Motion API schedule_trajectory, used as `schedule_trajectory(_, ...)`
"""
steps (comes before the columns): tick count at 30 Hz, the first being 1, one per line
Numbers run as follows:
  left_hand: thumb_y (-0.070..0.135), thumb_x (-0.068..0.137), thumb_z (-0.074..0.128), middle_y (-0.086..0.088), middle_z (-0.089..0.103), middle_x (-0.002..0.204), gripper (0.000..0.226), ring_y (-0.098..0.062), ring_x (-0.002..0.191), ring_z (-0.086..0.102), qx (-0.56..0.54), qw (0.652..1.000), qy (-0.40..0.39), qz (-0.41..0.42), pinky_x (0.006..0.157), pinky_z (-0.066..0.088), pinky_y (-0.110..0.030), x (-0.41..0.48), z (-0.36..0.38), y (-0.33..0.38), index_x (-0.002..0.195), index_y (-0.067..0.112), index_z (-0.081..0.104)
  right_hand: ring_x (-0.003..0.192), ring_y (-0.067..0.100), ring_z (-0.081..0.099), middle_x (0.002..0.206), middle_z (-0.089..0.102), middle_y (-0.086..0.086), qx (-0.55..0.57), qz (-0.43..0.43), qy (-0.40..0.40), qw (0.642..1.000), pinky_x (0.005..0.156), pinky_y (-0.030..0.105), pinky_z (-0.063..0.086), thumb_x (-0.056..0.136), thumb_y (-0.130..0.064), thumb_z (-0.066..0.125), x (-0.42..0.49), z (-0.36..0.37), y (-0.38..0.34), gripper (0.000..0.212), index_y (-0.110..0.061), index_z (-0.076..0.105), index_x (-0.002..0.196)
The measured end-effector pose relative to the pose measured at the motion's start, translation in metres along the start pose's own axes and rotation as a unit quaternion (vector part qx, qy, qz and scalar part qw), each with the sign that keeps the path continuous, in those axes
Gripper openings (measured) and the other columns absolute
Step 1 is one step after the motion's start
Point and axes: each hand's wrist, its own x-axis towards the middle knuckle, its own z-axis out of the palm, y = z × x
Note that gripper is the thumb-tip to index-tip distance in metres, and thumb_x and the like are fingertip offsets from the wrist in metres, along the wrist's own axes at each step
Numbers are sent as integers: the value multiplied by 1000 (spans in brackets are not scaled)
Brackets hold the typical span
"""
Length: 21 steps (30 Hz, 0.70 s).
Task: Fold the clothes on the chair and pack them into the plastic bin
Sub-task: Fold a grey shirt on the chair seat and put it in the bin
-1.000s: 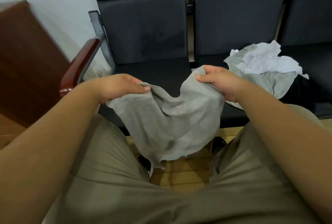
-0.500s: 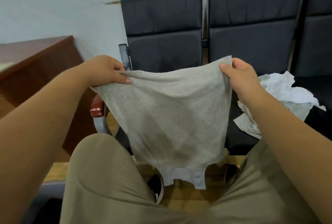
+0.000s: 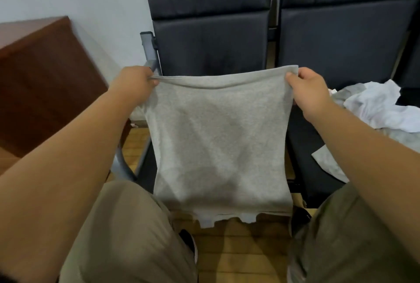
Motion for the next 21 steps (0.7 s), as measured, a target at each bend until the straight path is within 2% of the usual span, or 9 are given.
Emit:
schedule_trajectory(2, 34, 108, 56, -17, 61, 125, 28, -33, 102, 57, -10, 1000, -8, 7, 95, 48, -43, 16, 28, -3, 116, 11, 70, 99, 17, 72, 106, 74, -4, -8, 26, -2, 1000, 88, 39, 61, 106, -38, 58, 17, 12, 14, 17, -27, 71, 110)
schedule_trajectory(4, 28, 107, 57, -16, 60, 134, 26, -36, 114, 60, -2, 1000, -21, 10, 102, 49, -43, 31, 57, -5, 123, 13, 70, 99, 17, 72, 106, 75, -4, -18, 50, -5, 999, 90, 40, 61, 106, -37, 60, 33, 22, 29, 16, -28, 72, 110)
schedule_trajectory(7, 19, 107, 51, -16, 67, 123, 25, -40, 115, 63, 28, 998, -61, 6, 100, 52, -50, 47, 100, -5, 127, 16, 66, 96, 15, 72, 104, 74, -5, -23, 87, -17, 996, 83, 35, 62, 105, -33, 63, 57, 35, 50, 8, -29, 70, 105)
schedule_trajectory(10, 17, 107, 47, -20, 65, 128, 31, -43, 114, 62, 49, 993, -105, 2, 100, 53, -53, 63, 138, -6, 132, 18, 65, 97, 19, 72, 106, 73, -1, -20, 139, -21, 990, 77, 35, 62, 102, -26, 68, 81, 48, 65, 4, -29, 68, 103)
schedule_trajectory(12, 12, 105, 47, -21, 64, 129, 38, -44, 113, 61, 74, 987, -144, 12, 99, 54, -55, 77, 152, -9, 138, 21, 64, 102, 24, 71, 111, 72, 2, -33, 165, -24, 985, 84, 39, 63, 101, -26, 69, 94, 56, 74, 4, -30, 68, 100)
schedule_trajectory(15, 4, 101, 49, -23, 62, 131, 45, -45, 115, 60, 93, 982, -162, 22, 99, 53, -53, 94, 166, -10, 141, 19, 62, 104, 26, 71, 112, 73, 4, -81, 174, -36, 981, 94, 47, 62, 100, -35, 68, 104, 64, 95, 11, -31, 67, 90)
schedule_trajectory(21, 3, 100, 52, -23, 57, 132, 46, -43, 118, 57, 102, 976, -193, 10, 102, 51, -53, 106, 195, -17, 144, 16, 59, 100, 23, 70, 106, 71, -2, -116, 167, -13, 979, 87, 45, 64, 102, -40, 66, 109, 67, 126, 14, -38, 66, 89)
